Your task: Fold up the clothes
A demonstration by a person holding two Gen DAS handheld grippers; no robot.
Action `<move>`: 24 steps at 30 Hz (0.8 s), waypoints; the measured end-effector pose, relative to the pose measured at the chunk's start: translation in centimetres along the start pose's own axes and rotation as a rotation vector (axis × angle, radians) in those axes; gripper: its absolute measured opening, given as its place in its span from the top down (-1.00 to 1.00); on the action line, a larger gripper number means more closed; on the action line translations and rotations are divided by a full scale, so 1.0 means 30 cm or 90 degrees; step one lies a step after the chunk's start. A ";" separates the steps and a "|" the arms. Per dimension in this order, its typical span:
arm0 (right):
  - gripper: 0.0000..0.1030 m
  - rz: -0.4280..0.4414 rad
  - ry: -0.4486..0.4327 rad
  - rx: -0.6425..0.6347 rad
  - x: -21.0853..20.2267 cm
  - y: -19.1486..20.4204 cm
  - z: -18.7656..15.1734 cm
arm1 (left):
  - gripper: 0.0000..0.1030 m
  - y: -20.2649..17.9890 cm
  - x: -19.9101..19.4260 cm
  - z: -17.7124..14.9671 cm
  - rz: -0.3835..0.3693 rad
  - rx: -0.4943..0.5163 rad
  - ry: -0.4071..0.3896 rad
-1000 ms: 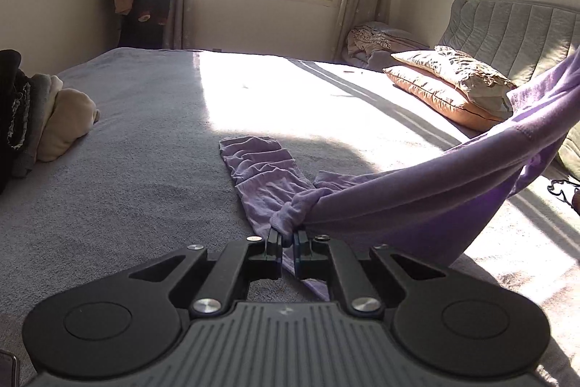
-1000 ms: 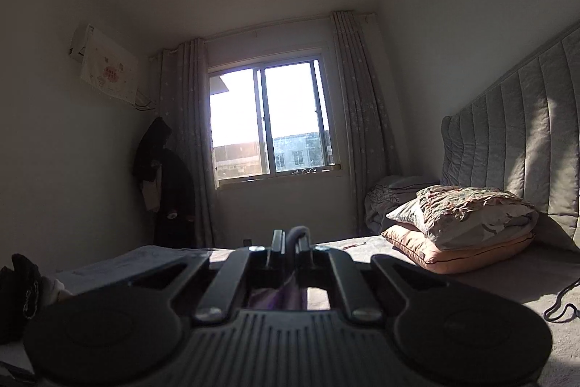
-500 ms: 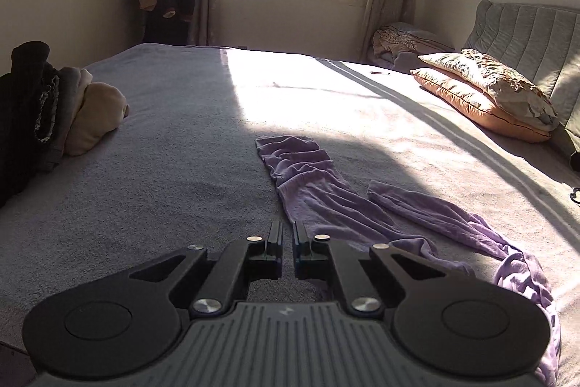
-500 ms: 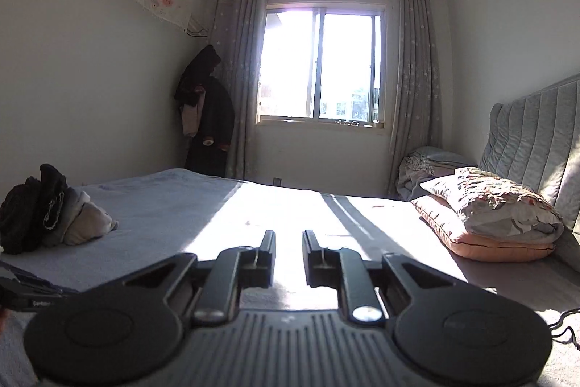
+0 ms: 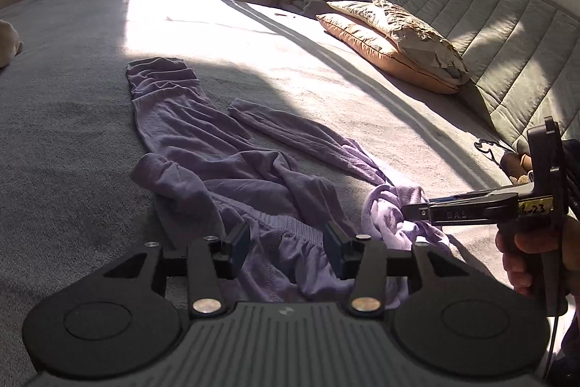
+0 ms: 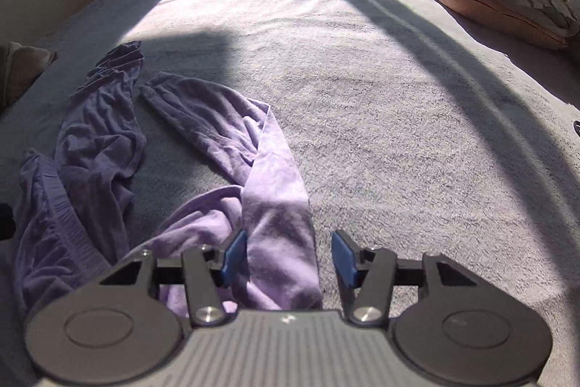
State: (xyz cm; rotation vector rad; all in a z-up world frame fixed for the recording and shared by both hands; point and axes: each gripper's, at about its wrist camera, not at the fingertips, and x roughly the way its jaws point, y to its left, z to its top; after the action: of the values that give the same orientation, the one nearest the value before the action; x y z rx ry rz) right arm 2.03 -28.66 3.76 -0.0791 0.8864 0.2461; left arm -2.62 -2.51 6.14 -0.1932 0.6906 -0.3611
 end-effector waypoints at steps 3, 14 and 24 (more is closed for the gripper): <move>0.61 0.033 -0.027 -0.008 -0.032 0.029 0.009 | -0.07 -0.061 0.018 -0.027 -0.046 0.011 0.013; 0.45 -0.030 -0.081 0.081 -0.074 -0.063 0.041 | 0.35 -0.235 0.168 -0.120 0.037 0.137 0.049; 0.39 0.061 -0.021 0.052 0.020 -0.026 0.031 | 0.75 -0.083 -0.008 -0.069 0.054 0.090 -0.023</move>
State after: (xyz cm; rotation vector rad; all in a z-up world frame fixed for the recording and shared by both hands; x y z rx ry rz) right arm 3.28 -29.15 3.87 0.0430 0.8677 0.2989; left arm -4.80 -4.82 5.44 -0.0366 0.6323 -0.3233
